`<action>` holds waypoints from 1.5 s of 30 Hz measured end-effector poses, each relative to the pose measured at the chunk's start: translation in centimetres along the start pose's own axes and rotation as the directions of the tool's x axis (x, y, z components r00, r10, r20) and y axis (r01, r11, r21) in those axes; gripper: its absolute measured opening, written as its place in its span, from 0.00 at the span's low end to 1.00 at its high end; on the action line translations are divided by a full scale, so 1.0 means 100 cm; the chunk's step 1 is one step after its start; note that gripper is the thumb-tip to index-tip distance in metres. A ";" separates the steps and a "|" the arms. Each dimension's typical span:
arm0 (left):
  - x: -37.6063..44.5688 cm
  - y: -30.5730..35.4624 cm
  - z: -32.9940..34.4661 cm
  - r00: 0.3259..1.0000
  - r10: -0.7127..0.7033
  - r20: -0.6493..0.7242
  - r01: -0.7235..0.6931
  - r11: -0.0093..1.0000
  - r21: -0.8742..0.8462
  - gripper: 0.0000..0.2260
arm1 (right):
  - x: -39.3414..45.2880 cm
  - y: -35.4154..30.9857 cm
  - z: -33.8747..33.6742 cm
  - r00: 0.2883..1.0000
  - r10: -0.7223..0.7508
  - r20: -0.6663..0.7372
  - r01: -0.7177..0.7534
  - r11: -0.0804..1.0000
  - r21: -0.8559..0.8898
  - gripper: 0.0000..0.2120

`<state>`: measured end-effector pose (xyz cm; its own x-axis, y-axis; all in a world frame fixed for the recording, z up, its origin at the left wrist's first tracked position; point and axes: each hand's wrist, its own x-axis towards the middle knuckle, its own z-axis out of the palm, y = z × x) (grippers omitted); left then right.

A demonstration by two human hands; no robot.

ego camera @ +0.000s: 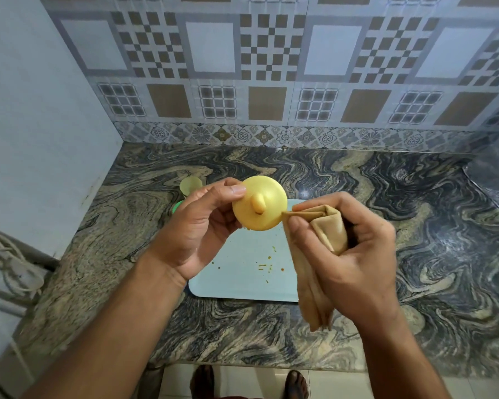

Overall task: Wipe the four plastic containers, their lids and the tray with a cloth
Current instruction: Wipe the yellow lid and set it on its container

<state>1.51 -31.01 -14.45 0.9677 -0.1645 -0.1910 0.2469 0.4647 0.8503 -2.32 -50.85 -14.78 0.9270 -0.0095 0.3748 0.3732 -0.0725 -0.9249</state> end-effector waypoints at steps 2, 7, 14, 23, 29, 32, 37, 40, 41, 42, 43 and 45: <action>-0.001 -0.001 0.002 1.000 -0.023 -0.007 0.023 0.999 -0.029 0.09 | 0.003 -0.003 -0.003 1.000 -0.005 -0.019 0.005 1.000 0.023 0.05; -0.001 -0.003 -0.003 0.997 0.001 0.071 -0.003 0.999 0.038 0.04 | 0.010 -0.004 -0.005 0.999 -0.014 -0.034 0.015 1.000 0.017 0.05; 0.001 0.004 -0.006 0.974 -0.054 0.221 -0.006 0.965 0.261 0.05 | 0.028 -0.002 -0.011 0.989 0.068 0.131 -0.079 0.994 0.080 0.05; 0.002 -0.003 -0.007 0.959 -0.163 0.231 0.181 0.982 -0.059 0.18 | 0.032 0.002 -0.001 0.998 0.032 -0.061 -0.022 0.988 0.151 0.04; 0.002 -0.007 -0.006 0.970 -0.177 0.169 0.206 0.964 -0.169 0.26 | 0.026 -0.005 -0.003 1.000 -0.009 0.017 0.006 0.985 0.174 0.03; 0.003 -0.007 -0.007 0.940 -0.166 0.298 0.178 0.984 -0.014 0.17 | 0.024 -0.008 0.000 0.992 -0.003 0.128 -0.022 0.981 0.194 0.04; 0.005 0.005 -0.006 0.900 -0.196 0.390 0.097 0.961 0.259 0.05 | 0.032 -0.004 0.000 0.972 0.083 0.219 -0.113 0.985 0.127 0.07; 0.008 0.014 -0.004 0.892 -0.236 0.386 0.073 0.917 0.391 0.07 | 0.034 -0.002 -0.007 0.956 0.095 0.277 -0.129 0.986 0.108 0.06; 0.009 0.016 -0.003 0.892 -0.244 0.380 0.070 0.906 0.418 0.06 | 0.034 -0.002 -0.010 0.946 0.098 0.309 -0.138 0.984 0.111 0.07; 0.009 0.018 -0.002 0.893 -0.247 0.375 0.063 0.896 0.439 0.05 | 0.034 -0.002 -0.012 0.935 0.100 0.342 -0.145 0.983 0.110 0.07; 0.009 0.019 -0.001 0.894 -0.245 0.376 0.049 0.887 0.459 0.04 | 0.034 -0.002 -0.014 0.926 0.098 0.365 -0.145 0.984 0.102 0.08; 0.009 0.019 0.001 0.897 -0.231 0.377 0.023 0.876 0.481 0.04 | 0.033 0.000 -0.015 0.931 0.091 0.353 -0.133 0.987 0.096 0.08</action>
<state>2.86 -30.33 -12.95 0.7916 -0.5831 -0.1827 0.2142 -0.0153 0.9767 0.62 -52.39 -13.42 0.9097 0.3370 0.2426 0.2488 0.0254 -0.9682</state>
